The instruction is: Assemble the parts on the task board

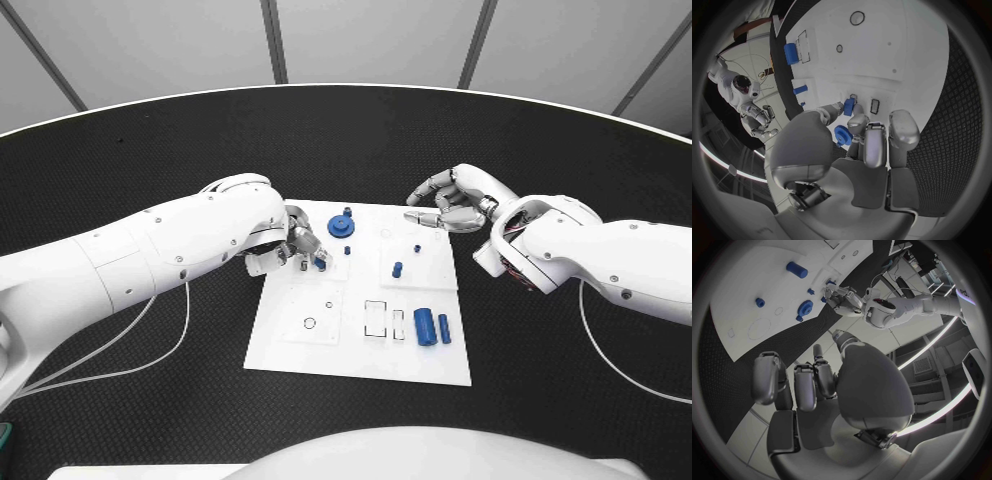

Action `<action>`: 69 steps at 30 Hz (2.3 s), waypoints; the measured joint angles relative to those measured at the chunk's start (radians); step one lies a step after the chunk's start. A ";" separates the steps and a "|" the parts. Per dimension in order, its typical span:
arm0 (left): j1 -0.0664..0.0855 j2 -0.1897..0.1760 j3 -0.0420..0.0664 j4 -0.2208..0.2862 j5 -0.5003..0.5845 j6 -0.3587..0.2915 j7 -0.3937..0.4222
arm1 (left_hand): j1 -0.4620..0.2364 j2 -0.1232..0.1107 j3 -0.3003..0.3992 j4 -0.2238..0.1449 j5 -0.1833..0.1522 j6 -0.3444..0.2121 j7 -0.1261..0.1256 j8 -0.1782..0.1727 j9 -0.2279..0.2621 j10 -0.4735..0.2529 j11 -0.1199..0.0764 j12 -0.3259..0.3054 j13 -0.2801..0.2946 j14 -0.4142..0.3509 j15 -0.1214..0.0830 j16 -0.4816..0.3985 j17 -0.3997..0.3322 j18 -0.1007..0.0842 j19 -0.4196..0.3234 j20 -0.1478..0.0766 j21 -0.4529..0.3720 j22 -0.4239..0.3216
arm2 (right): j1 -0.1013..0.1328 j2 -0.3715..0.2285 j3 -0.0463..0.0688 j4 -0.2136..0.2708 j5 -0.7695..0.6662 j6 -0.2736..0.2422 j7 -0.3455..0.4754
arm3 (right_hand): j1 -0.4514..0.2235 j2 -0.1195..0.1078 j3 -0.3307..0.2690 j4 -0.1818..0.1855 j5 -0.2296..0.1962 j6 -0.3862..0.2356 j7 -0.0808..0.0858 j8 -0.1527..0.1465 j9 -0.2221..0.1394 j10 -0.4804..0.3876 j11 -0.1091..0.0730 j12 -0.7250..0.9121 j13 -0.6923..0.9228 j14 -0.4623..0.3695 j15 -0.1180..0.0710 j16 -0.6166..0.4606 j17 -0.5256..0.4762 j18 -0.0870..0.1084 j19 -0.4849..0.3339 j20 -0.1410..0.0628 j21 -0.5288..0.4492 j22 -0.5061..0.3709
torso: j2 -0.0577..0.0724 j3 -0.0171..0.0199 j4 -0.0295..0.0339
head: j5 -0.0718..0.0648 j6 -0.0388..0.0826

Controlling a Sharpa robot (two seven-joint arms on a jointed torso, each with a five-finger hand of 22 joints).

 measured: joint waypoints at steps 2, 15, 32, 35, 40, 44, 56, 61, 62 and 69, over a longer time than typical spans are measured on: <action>0.000 0.000 0.000 -0.001 0.000 0.004 -0.001 | 0.000 0.000 0.000 0.000 0.000 0.000 0.000 0.000 0.000 0.000 0.000 0.000 0.000 0.000 0.000 0.000 0.000 0.000 0.000 0.000 0.000 0.000 | 0.000 0.000 0.000 0.000 0.000 0.000 0.000 | 0.000 0.000 0.000 0.000 0.000 0.000 0.000 0.000 0.000 0.000 0.000 0.000 0.000 0.000 0.000 0.000 0.000 0.000 0.000 0.000 0.000 0.000 | 0.000 0.0001 0.0000 | 0.000 0.000; 0.000 -0.001 0.000 -0.002 0.000 0.016 -0.004 | 0.000 0.000 -0.008 0.003 0.000 0.000 0.000 0.000 0.000 -0.004 -0.004 0.000 -0.003 0.000 0.000 0.000 0.000 0.000 0.000 0.000 0.000 0.000 | 0.000 0.001 0.000 -0.002 0.000 0.001 0.000 | 0.000 0.000 0.000 0.000 0.000 0.000 0.000 0.000 0.000 0.000 0.000 0.000 0.000 0.000 0.000 0.000 0.000 0.000 0.000 0.000 0.000 0.000 | 0.000 0.0001 0.0002 | 0.000 0.001; 0.000 -0.002 0.000 0.001 0.000 0.022 -0.004 | 0.005 -0.005 -0.034 0.018 0.000 0.000 0.000 0.000 -0.002 -0.004 -0.004 0.000 -0.005 0.000 0.000 0.000 0.000 0.000 0.000 0.000 -0.004 -0.002 | 0.000 0.001 0.000 -0.003 0.000 0.000 0.000 | 0.000 0.000 0.000 0.000 0.000 0.000 0.000 0.000 0.000 0.000 0.000 0.000 0.000 0.000 0.000 0.000 0.000 0.000 0.000 0.000 0.000 0.000 | 0.000 -0.0002 0.0005 | 0.000 0.001; 0.000 -0.002 0.000 0.001 0.000 0.022 -0.004 | 0.005 -0.005 -0.040 0.021 0.000 0.000 0.000 0.000 -0.002 -0.004 -0.004 0.000 -0.005 0.000 0.000 0.000 0.000 0.000 0.000 0.000 -0.004 -0.002 | 0.000 0.001 0.000 -0.002 0.000 0.000 0.001 | 0.000 0.000 0.000 0.000 0.000 0.000 0.000 0.000 0.000 0.000 0.000 0.000 0.000 0.000 0.000 0.000 0.000 0.000 0.000 0.000 0.000 0.000 | 0.000 -0.0002 0.0006 | 0.000 0.001; 0.000 -0.001 0.000 0.000 0.000 0.021 -0.005 | 0.007 -0.007 -0.055 0.031 0.000 0.000 0.000 0.000 -0.004 -0.004 -0.004 0.000 -0.005 0.000 0.000 0.000 0.000 0.000 0.000 0.000 -0.004 -0.002 | 0.000 0.001 0.000 -0.002 0.000 -0.001 0.001 | 0.000 0.000 0.000 0.000 0.000 0.000 0.000 0.004 0.000 0.000 0.000 0.000 0.000 0.000 0.000 -0.006 0.000 0.000 0.000 0.000 0.000 0.000 | 0.000 -0.0002 0.0006 | -0.001 0.001; 0.000 -0.001 0.000 -0.001 0.000 0.020 -0.005 | 0.009 -0.009 -0.061 0.036 0.000 0.000 0.000 0.000 -0.004 -0.004 -0.004 0.000 -0.005 0.000 0.000 0.000 0.000 0.000 0.000 0.000 -0.004 -0.002 | 0.000 0.000 0.000 -0.001 0.000 -0.001 0.001 | 0.000 0.000 0.000 0.000 0.000 0.000 0.000 0.004 0.000 0.000 0.000 0.000 0.000 0.000 0.000 -0.006 0.000 0.000 0.000 0.000 0.000 0.000 | 0.001 -0.0002 0.0006 | -0.001 0.001; 0.000 0.001 0.000 0.000 0.004 0.022 -0.005 | 0.014 -0.005 -0.074 0.044 0.000 0.000 0.000 0.000 -0.005 -0.004 -0.004 0.000 -0.005 0.000 0.000 0.000 0.000 0.000 0.000 0.000 -0.004 -0.002 | 0.000 -0.001 0.000 -0.001 0.000 -0.001 0.000 | 0.000 0.000 0.000 0.000 0.000 0.000 0.000 0.004 0.000 0.000 0.000 0.000 -0.001 0.000 0.000 -0.006 0.000 0.000 0.000 0.000 0.000 0.000 | 0.001 0.0003 0.0003 | -0.002 0.000; 0.000 0.001 0.000 0.000 0.005 0.021 -0.005 | 0.014 -0.005 -0.074 0.044 0.000 0.000 0.000 0.000 -0.005 -0.004 -0.004 0.000 -0.005 0.000 0.000 0.000 0.000 0.000 0.000 0.000 -0.004 -0.002 | 0.000 -0.001 0.000 0.000 0.000 -0.001 0.000 | 0.000 0.000 0.000 0.000 0.000 0.000 0.000 0.004 0.000 0.000 0.000 0.000 -0.001 0.000 0.000 -0.006 -0.001 0.000 0.000 0.000 0.000 0.000 | 0.001 0.0003 0.0004 | -0.003 0.000; 0.000 0.001 0.000 0.000 0.005 0.021 -0.006 | 0.014 -0.005 -0.074 0.044 0.000 0.000 0.000 0.000 -0.005 -0.004 -0.004 0.000 -0.005 0.000 0.000 0.000 0.000 0.000 0.000 0.000 -0.004 -0.001 | 0.000 -0.001 0.000 0.000 0.000 -0.001 0.000 | 0.000 0.000 0.000 0.000 0.000 0.000 0.000 0.004 0.000 0.000 0.000 0.000 -0.001 0.000 0.000 -0.006 -0.001 0.000 0.000 0.000 0.000 0.000 | 0.001 0.0002 0.0004 | -0.003 0.000; 0.000 -0.006 0.000 0.002 0.005 0.017 -0.005 | 0.018 -0.010 -0.136 0.064 0.000 0.004 0.004 0.000 -0.008 -0.005 -0.002 0.000 -0.005 0.000 0.000 0.000 0.000 0.000 0.000 0.000 -0.004 -0.002 | 0.000 -0.002 0.000 -0.002 0.000 -0.005 0.000 | 0.000 0.000 0.000 0.000 0.000 0.000 0.000 0.004 0.000 0.000 0.000 0.000 -0.001 0.000 0.000 -0.006 -0.001 0.000 0.000 0.000 0.000 0.000 | 0.001 -0.0001 0.0003 | -0.003 0.001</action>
